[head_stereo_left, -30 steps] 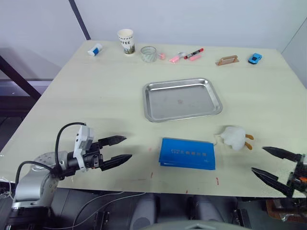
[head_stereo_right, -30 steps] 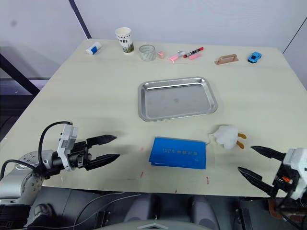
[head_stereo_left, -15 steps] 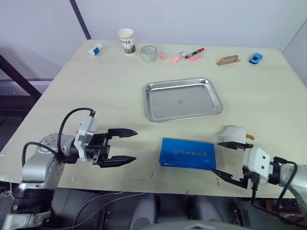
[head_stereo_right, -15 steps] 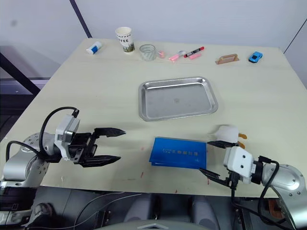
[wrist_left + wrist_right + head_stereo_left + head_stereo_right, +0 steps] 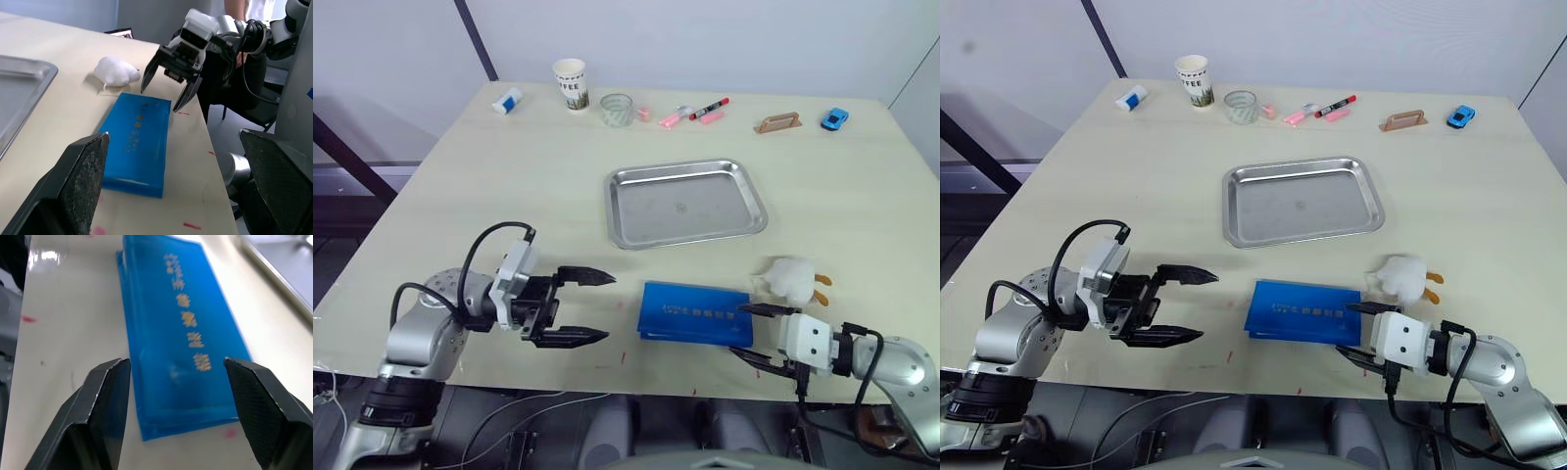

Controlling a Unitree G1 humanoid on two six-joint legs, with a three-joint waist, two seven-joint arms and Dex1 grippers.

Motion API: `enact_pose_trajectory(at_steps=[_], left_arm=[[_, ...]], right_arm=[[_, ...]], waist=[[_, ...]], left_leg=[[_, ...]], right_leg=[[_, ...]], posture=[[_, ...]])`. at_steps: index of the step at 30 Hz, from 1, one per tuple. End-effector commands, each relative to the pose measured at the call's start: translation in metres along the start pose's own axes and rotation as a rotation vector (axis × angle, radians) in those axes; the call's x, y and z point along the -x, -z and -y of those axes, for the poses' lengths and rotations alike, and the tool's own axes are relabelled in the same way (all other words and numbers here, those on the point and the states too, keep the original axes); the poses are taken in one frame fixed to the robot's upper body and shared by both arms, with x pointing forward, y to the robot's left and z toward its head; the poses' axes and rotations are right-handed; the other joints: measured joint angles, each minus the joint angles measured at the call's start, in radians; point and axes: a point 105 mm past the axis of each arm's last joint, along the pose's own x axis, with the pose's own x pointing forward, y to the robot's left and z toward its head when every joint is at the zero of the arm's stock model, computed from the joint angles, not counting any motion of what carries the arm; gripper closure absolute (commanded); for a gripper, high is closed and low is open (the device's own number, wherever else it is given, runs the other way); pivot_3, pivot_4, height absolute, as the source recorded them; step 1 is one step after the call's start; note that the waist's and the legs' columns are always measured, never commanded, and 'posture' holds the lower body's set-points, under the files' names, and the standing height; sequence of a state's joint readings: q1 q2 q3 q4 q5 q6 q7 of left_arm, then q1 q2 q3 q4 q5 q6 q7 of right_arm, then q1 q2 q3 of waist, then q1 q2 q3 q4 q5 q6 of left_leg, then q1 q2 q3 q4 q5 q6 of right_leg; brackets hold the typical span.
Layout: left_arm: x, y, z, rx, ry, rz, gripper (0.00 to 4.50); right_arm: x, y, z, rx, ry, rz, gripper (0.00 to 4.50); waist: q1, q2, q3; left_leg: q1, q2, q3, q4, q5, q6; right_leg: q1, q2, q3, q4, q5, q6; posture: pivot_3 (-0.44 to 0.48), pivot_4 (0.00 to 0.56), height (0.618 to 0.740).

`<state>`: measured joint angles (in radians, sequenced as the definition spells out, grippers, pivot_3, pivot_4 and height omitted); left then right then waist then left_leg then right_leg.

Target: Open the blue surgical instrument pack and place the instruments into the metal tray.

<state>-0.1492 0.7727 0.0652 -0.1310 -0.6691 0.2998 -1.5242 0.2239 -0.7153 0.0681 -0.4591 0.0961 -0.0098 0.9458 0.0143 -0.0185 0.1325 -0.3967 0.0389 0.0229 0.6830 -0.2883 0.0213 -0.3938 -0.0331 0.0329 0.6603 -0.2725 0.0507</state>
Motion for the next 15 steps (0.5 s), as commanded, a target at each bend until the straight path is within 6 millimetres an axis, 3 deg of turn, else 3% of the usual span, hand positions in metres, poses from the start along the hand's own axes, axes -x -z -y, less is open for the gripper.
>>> enact_pose_trajectory(at_steps=[1,15], left_arm=[[-0.0053,-0.0066,0.0042,-0.04,0.037,0.005,0.0],[-0.0017,-0.0001,0.0034,-0.039,0.04,-0.019,0.0]], right_arm=[[0.001,-0.0034,0.0012,0.044,0.011,0.006,1.11],[-0.0009,-0.0001,0.0033,0.032,0.045,0.008,1.11]], waist=[[0.0,0.0,0.0],[0.0,0.0,0.0]], left_leg=[[0.0,0.0,0.0,0.0,0.0,0.0],[0.0,0.0,0.0,0.0,0.0,0.0]], right_leg=[[0.0,0.0,0.0,0.0,0.0,0.0],[0.0,0.0,0.0,0.0,0.0,0.0]], posture=[[0.0,0.15,0.74],[0.0,0.15,0.74]])
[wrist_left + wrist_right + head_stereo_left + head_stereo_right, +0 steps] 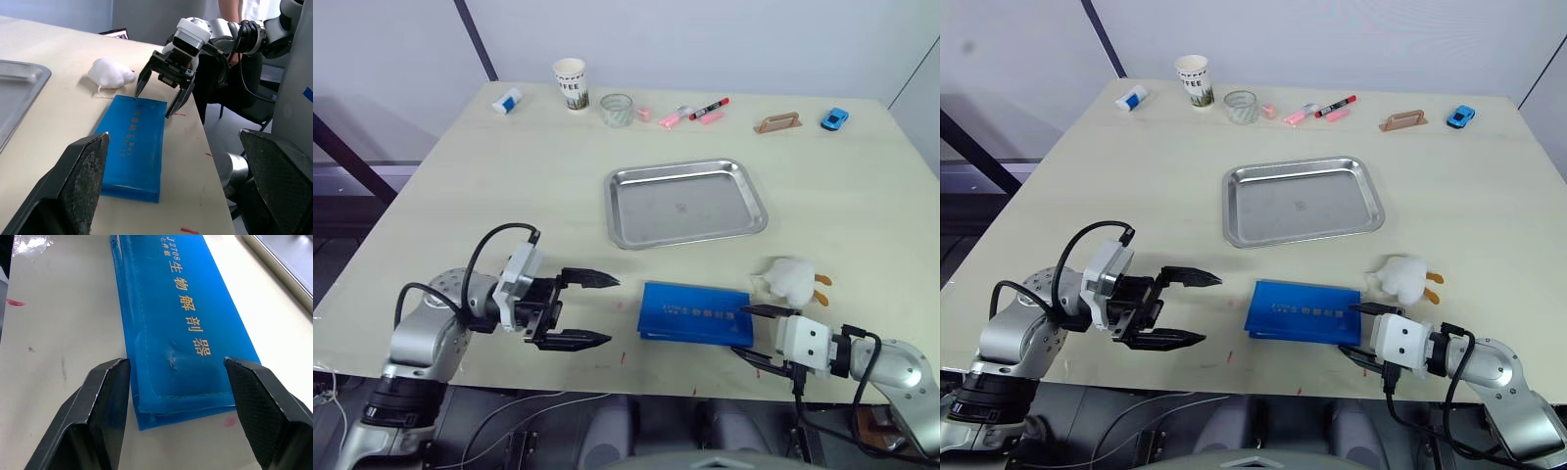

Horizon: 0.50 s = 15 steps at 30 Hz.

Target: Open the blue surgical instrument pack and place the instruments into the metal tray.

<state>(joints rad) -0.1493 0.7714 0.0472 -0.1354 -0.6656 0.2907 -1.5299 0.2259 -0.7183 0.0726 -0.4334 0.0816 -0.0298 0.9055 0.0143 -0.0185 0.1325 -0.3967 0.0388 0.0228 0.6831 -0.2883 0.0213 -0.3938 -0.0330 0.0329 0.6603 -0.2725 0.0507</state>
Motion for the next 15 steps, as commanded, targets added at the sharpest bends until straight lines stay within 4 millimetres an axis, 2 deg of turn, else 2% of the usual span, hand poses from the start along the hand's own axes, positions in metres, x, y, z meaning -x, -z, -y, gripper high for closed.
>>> enact_pose_trajectory(at_steps=[1,9,15], left_arm=[[0.0019,-0.0006,0.0009,-0.041,0.015,-0.02,0.0],[0.0042,-0.0031,-0.0014,-0.049,-0.004,-0.017,0.0],[0.0063,-0.0018,-0.001,-0.041,-0.01,-0.021,0.0]], right_arm=[[-0.0016,-0.0048,-0.0001,0.03,0.011,0.024,1.11],[-0.0013,-0.0028,0.0033,0.048,0.039,0.029,1.11],[-0.0023,0.0043,-0.0027,0.058,0.018,0.022,1.11]], waist=[[0.0,0.0,0.0],[0.0,0.0,0.0],[0.0,0.0,0.0]], left_leg=[[0.0,0.0,0.0,0.0,0.0,0.0],[0.0,0.0,0.0,0.0,0.0,0.0],[0.0,0.0,0.0,0.0,0.0,0.0]], right_leg=[[0.0,0.0,0.0,0.0,0.0,0.0],[0.0,0.0,0.0,0.0,0.0,0.0],[0.0,0.0,0.0,0.0,0.0,0.0]], posture=[[0.0,0.15,0.74],[0.0,0.15,0.74],[0.0,0.15,0.74]])
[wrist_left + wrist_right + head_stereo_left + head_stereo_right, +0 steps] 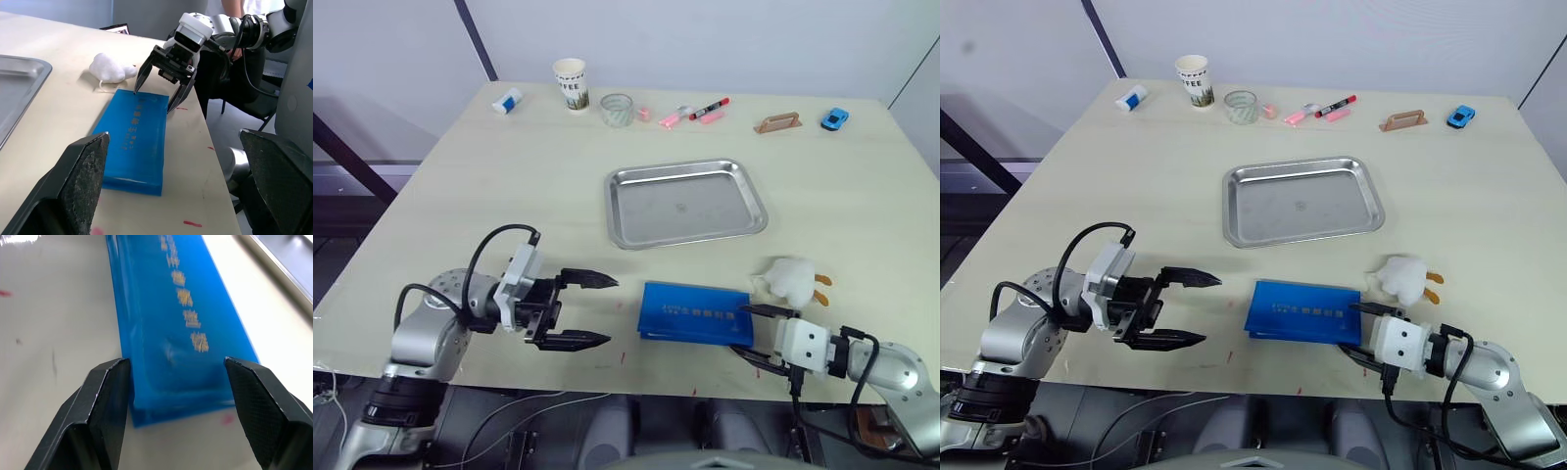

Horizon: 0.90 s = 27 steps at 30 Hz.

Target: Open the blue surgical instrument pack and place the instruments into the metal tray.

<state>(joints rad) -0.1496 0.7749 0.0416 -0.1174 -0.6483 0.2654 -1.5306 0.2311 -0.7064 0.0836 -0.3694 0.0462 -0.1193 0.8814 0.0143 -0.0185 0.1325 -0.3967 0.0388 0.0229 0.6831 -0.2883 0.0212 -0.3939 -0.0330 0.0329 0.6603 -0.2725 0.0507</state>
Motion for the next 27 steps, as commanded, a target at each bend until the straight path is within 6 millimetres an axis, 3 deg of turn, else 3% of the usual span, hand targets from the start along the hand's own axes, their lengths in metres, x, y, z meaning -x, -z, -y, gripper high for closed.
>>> enact_pose_trajectory(at_steps=[1,5,8,14,20,27], left_arm=[[0.005,-0.005,0.001,-0.032,-0.001,-0.004,0.0],[0.006,-0.006,0.0,-0.029,-0.018,-0.001,0.0],[0.006,-0.006,0.0,-0.028,-0.02,0.001,0.0],[0.007,-0.006,-0.003,-0.03,-0.026,0.001,0.0],[0.007,-0.004,-0.005,-0.035,-0.037,0.009,0.0],[0.011,-0.006,-0.009,-0.031,-0.069,0.036,0.0]], right_arm=[[-0.001,-0.004,-0.002,0.033,-0.004,0.025,1.11],[-0.005,-0.004,0.002,0.039,0.02,0.044,1.11],[-0.005,-0.001,-0.001,0.052,0.007,0.049,1.83],[-0.007,-0.001,0.0,0.071,0.006,0.062,4.37],[-0.007,-0.007,0.002,0.08,0.009,0.082,4.44],[0.008,-0.037,0.011,-0.042,-0.107,0.128,4.44]], waist=[[-0.001,0.0,0.0],[-0.001,0.0,0.0],[0.0,0.0,0.0],[-0.001,0.0,0.0],[-0.001,0.0,0.0],[0.0,0.001,0.001]], left_leg=[[0.0,0.0,0.0,0.0,0.0,0.0],[0.0,0.0,0.0,0.0,0.0,0.0],[0.0,0.0,0.0,0.0,0.0,0.0],[0.0,0.0,0.0,0.0,0.0,0.0],[0.0,0.0,0.0,0.0,0.0,0.0],[0.0,0.0,0.0,0.0,0.0,0.0]], right_leg=[[0.0,0.0,0.0,0.0,0.0,0.0],[0.0,0.0,0.0,0.0,0.0,0.0],[0.0,0.0,0.0,0.0,0.0,0.0],[0.0,0.0,0.0,0.0,0.0,0.0],[0.0,0.0,0.0,0.0,0.0,0.0],[0.0,0.0,0.0,0.0,0.0,0.0]], posture=[[0.0,0.15,0.74],[0.0,0.15,0.74],[0.0,0.15,0.74],[0.0,0.15,0.74],[0.0,0.15,0.74],[0.0,0.15,0.74]])
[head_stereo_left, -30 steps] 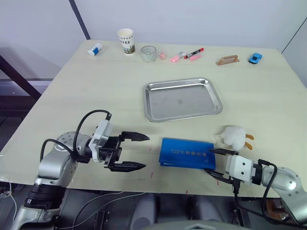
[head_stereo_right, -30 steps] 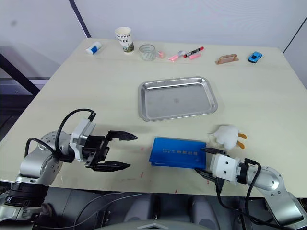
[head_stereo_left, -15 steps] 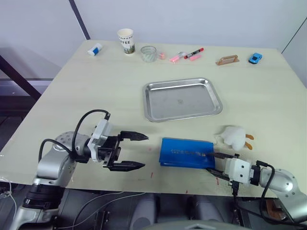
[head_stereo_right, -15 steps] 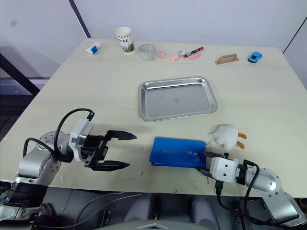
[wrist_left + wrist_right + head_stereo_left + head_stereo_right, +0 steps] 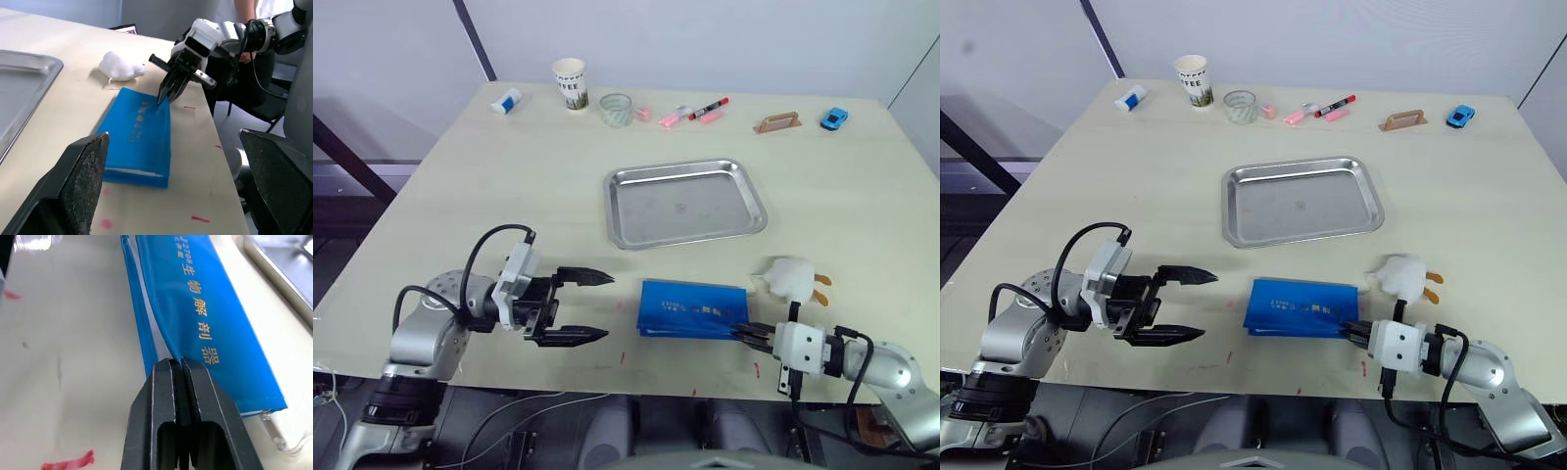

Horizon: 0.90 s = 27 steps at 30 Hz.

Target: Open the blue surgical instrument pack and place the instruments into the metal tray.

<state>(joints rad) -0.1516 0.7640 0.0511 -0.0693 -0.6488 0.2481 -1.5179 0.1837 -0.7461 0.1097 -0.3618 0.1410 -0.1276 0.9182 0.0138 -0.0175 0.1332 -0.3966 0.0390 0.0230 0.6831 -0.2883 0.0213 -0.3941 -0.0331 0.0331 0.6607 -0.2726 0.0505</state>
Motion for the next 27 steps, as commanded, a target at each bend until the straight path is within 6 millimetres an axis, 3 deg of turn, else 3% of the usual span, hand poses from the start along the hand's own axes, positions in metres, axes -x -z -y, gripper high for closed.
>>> enact_pose_trajectory(at_steps=[1,7,12,18,27], left_arm=[[0.006,-0.011,-0.003,-0.044,-0.026,0.022,0.0],[0.007,-0.017,-0.007,-0.051,-0.051,0.056,0.0],[0.002,-0.016,-0.009,-0.078,-0.052,0.052,0.0],[-0.009,-0.01,-0.015,-0.112,-0.049,0.055,0.0],[-0.019,-0.007,-0.014,-0.103,-0.019,0.084,0.0]], right_arm=[[0.01,-0.032,0.01,-0.065,-0.063,0.066,4.44],[0.02,-0.048,0.028,-0.277,-0.157,0.022,4.44],[0.026,-0.048,0.051,-0.425,-0.2,-0.046,4.44],[0.026,-0.056,0.055,-0.6,-0.387,-0.079,4.44],[0.017,-0.051,0.059,-0.573,-0.486,-0.1,4.44]], waist=[[0.0,0.0,0.0],[0.0,0.001,0.001],[0.001,0.001,0.001],[0.0,0.001,0.001],[0.0,0.001,0.001]], left_leg=[[0.0,0.0,0.0,0.0,0.0,0.0],[-0.001,0.0,-0.001,0.001,0.0,0.0],[-0.001,0.0,-0.003,0.001,0.0,0.0],[-0.001,0.0,-0.002,0.001,0.0,0.0],[-0.002,0.0,-0.002,0.001,0.0,0.0]], right_leg=[[0.0,0.0,0.0,0.0,0.0,0.0],[0.0,0.0,-0.001,0.0,0.0,0.0],[0.0,0.0,-0.003,0.0,0.0,-0.001],[0.0,0.0,-0.003,0.0,0.0,-0.001],[0.0,-0.001,-0.003,0.0,0.0,0.0]], posture=[[0.0,0.15,0.74],[0.0,0.15,0.74],[0.0,0.15,0.74],[0.0,0.15,0.74],[0.0,0.15,0.74]])
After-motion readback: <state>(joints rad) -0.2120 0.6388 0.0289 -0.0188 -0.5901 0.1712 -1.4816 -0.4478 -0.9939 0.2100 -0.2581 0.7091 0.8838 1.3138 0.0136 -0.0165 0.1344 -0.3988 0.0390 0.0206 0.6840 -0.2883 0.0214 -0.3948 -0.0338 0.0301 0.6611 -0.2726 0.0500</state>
